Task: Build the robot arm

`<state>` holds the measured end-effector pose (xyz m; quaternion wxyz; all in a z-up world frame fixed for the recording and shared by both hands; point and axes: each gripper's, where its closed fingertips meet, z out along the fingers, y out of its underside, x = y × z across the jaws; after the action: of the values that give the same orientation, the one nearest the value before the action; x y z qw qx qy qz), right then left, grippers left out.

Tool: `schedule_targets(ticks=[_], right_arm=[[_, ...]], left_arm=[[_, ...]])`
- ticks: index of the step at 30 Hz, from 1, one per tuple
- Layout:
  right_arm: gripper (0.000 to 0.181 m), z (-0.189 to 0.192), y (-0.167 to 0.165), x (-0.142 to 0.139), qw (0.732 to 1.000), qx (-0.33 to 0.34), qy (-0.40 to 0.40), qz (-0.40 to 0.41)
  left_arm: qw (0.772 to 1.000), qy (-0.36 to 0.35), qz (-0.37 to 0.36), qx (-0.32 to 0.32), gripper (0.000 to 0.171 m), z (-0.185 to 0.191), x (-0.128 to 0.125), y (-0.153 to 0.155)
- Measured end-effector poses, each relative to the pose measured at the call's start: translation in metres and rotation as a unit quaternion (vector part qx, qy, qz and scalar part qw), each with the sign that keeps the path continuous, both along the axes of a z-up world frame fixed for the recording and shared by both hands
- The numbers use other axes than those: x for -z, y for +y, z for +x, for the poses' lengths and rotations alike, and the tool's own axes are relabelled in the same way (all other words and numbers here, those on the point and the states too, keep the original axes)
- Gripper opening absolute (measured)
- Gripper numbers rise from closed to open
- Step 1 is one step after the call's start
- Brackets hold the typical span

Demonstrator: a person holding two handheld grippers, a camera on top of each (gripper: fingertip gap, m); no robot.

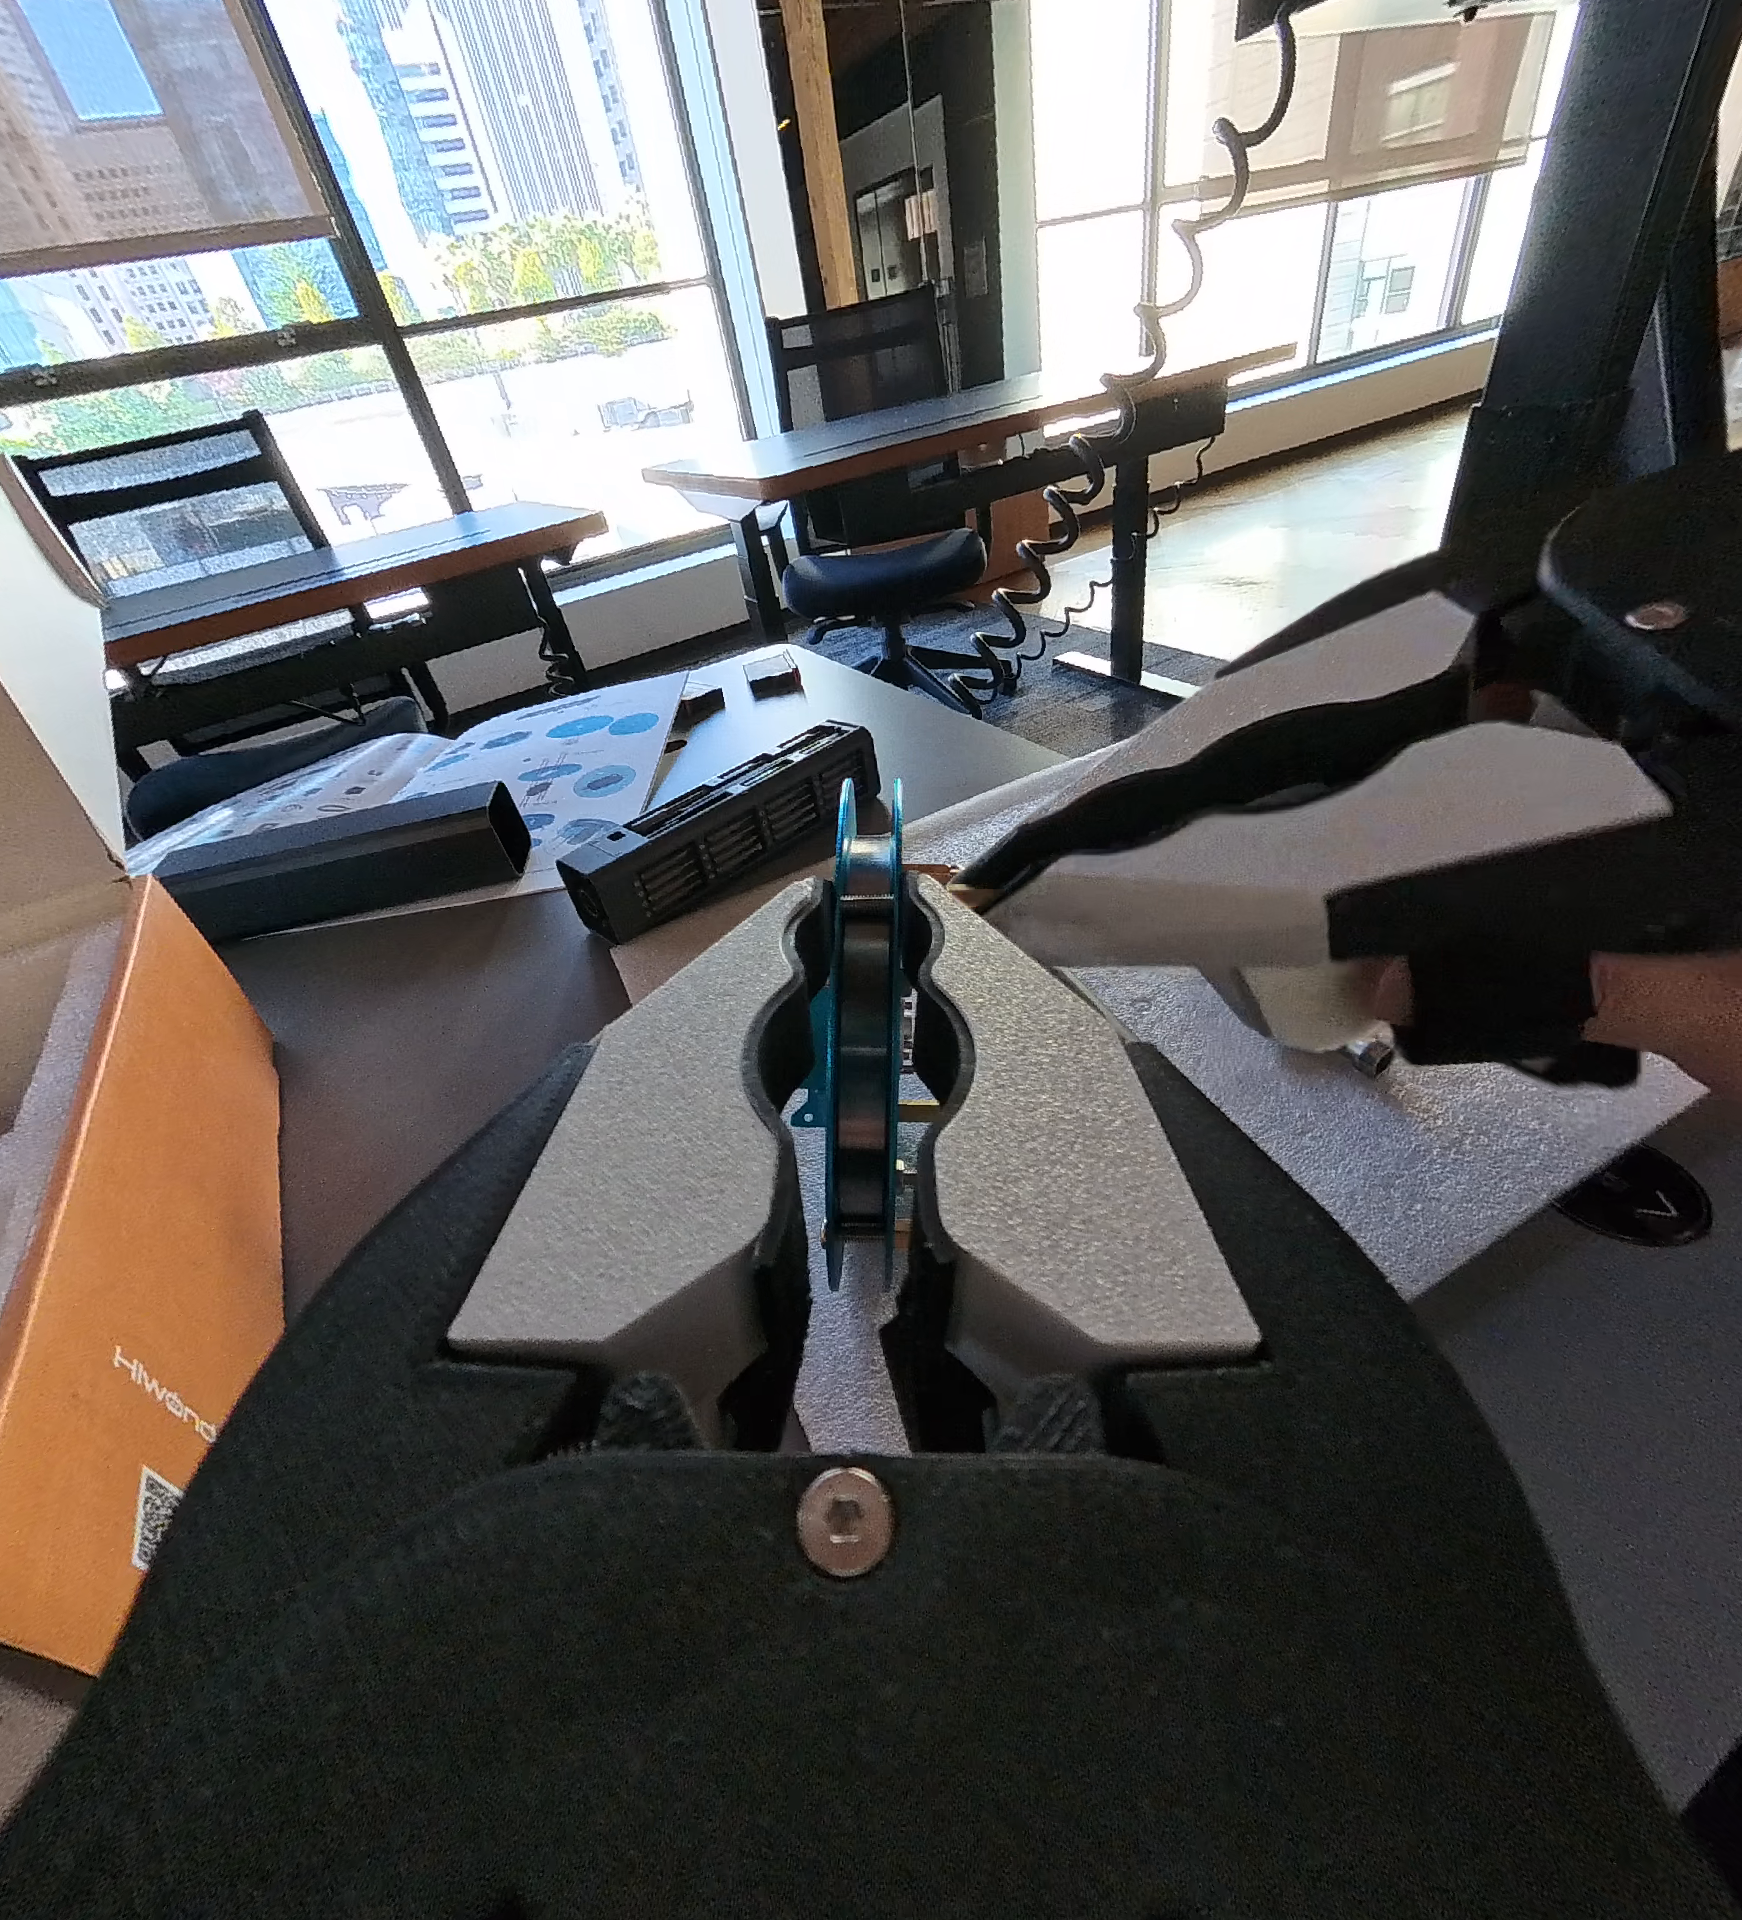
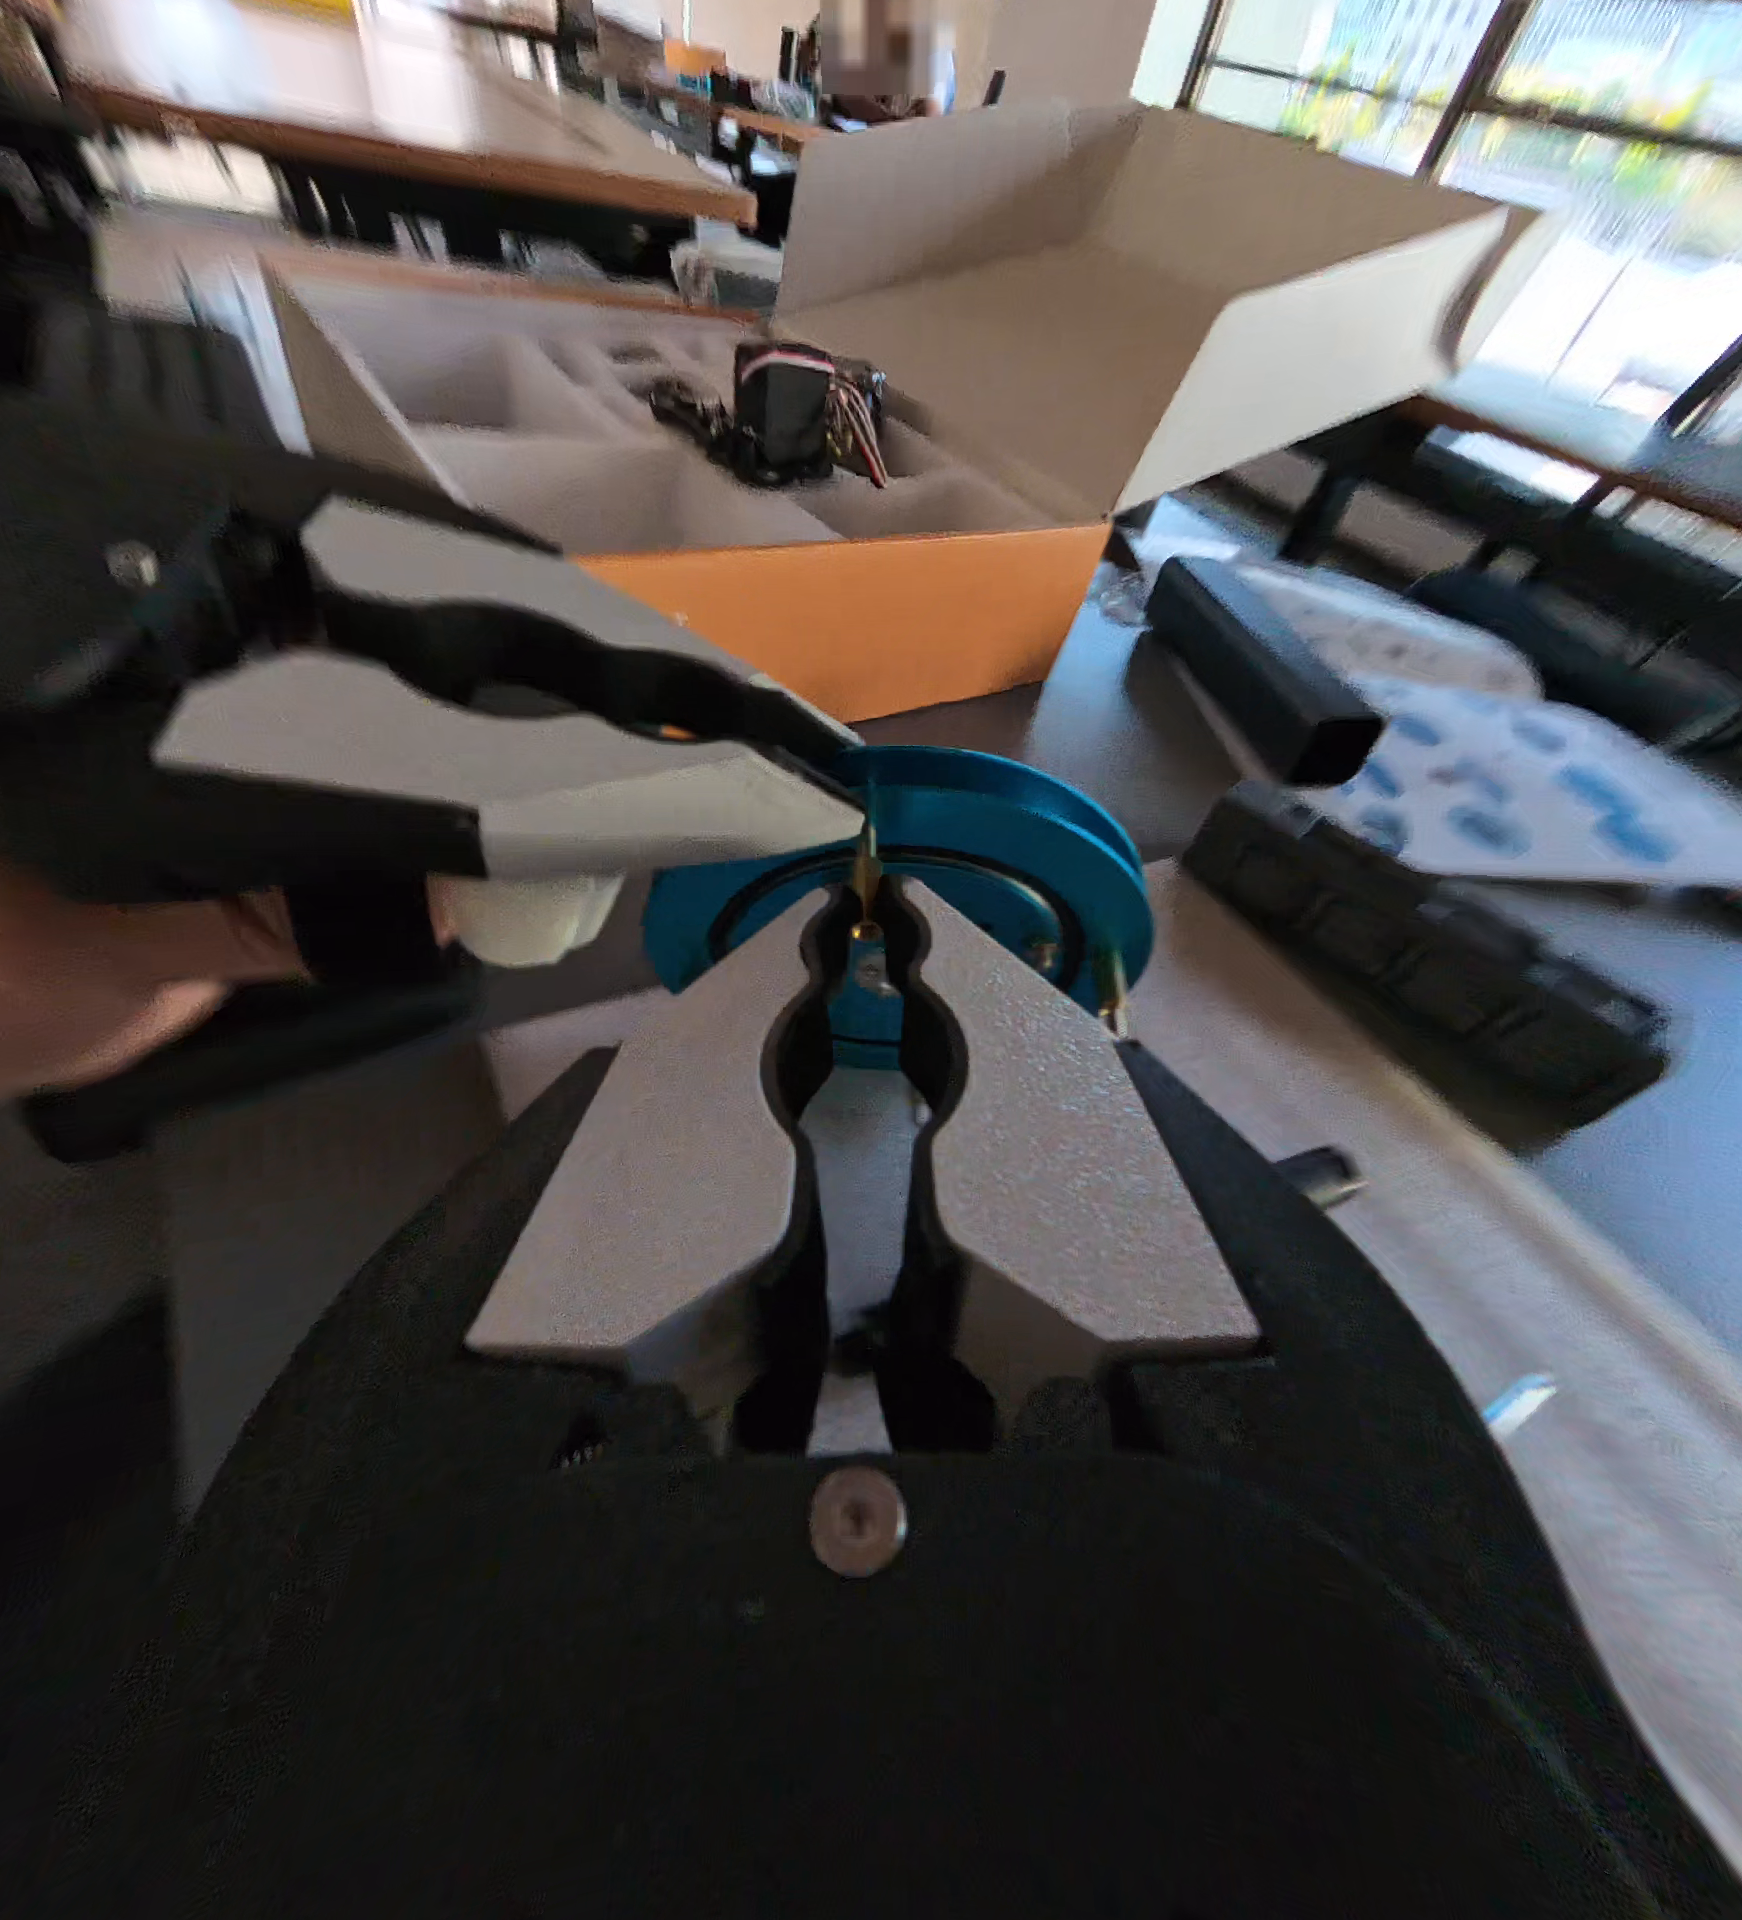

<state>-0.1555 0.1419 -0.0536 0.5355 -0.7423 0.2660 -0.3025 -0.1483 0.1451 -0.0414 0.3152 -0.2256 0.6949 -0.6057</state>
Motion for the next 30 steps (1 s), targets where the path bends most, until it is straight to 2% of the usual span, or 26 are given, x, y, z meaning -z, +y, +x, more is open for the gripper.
schedule_targets(ticks=[2,3,5,6,7,8,10,12,13,15,17,20,22,24,25,26,28,29,30], right_arm=[[0.005,-0.002,0.000,0.001,0.984,-0.015,0.108,0.144],[0.004,-0.002,0.001,0.001,0.955,-0.030,0.180,0.235],[0.005,-0.003,0.001,0.000,0.852,-0.078,0.325,0.403],[0.004,-0.004,0.001,0.000,0.798,-0.099,0.378,0.458],[0.004,-0.004,0.000,-0.001,0.770,-0.110,0.399,0.486],[0.005,-0.003,-0.001,-0.001,0.781,-0.110,0.385,0.479],[0.007,-0.005,-0.002,-0.001,0.867,-0.101,0.295,0.388],[0.024,-0.001,-0.008,-0.003,0.948,-0.077,0.170,0.259],[0.026,0.002,-0.012,-0.003,0.975,-0.059,0.105,0.187],[0.029,0.002,-0.013,-0.006,0.997,-0.046,-0.002,0.057],[0.022,0.000,-0.007,-0.008,0.997,-0.044,-0.058,-0.029],[0.010,0.004,-0.003,0.002,0.994,-0.036,-0.055,-0.089],[0.004,0.002,-0.001,0.002,0.998,-0.037,-0.021,-0.047],[0.004,0.000,-0.001,0.003,0.996,-0.037,0.056,0.051],[0.004,-0.002,-0.001,0.003,0.983,-0.043,0.120,0.131],[0.004,-0.004,0.000,0.004,0.953,-0.054,0.198,0.223],[0.005,-0.007,-0.001,0.002,0.854,-0.096,0.338,0.383],[0.004,-0.007,-0.002,0.001,0.815,-0.118,0.373,0.428],[0.005,-0.007,-0.003,0.001,0.815,-0.131,0.366,0.429]], left_arm=[[1.000,-0.004,0.003,0.000,0.011,-0.001,0.000,-0.001],[1.000,-0.005,0.003,0.000,0.011,-0.001,0.000,-0.001],[1.000,-0.007,0.003,-0.001,0.011,-0.001,0.000,-0.001],[1.000,-0.007,0.003,-0.002,0.011,-0.001,0.000,-0.002],[1.000,-0.007,0.004,-0.001,0.011,-0.001,0.000,-0.003],[1.000,-0.006,0.004,0.001,0.011,-0.001,0.000,-0.003],[1.000,-0.005,0.003,0.001,0.011,-0.001,0.000,-0.004],[1.000,-0.002,-0.003,-0.002,0.011,0.000,0.000,-0.001],[1.000,0.001,-0.007,-0.002,0.011,0.000,0.000,0.000],[1.000,0.003,-0.009,-0.002,0.011,0.000,0.000,0.001],[1.000,0.002,-0.006,-0.003,0.011,0.000,0.000,0.001],[1.000,0.002,-0.005,-0.006,0.011,0.001,0.000,0.000],[1.000,0.002,-0.005,-0.008,0.011,0.001,-0.001,0.000],[1.000,0.000,-0.004,-0.009,0.011,0.000,0.000,0.000],[1.000,-0.001,-0.004,-0.009,0.011,0.000,0.000,0.000],[1.000,-0.002,-0.003,-0.008,0.011,0.000,0.000,-0.001],[1.000,-0.004,0.000,-0.006,0.011,-0.001,0.000,-0.002],[1.000,-0.004,0.001,-0.005,0.011,-0.001,0.000,-0.003],[1.000,-0.003,0.001,-0.003,0.011,-0.001,0.000,-0.003]])
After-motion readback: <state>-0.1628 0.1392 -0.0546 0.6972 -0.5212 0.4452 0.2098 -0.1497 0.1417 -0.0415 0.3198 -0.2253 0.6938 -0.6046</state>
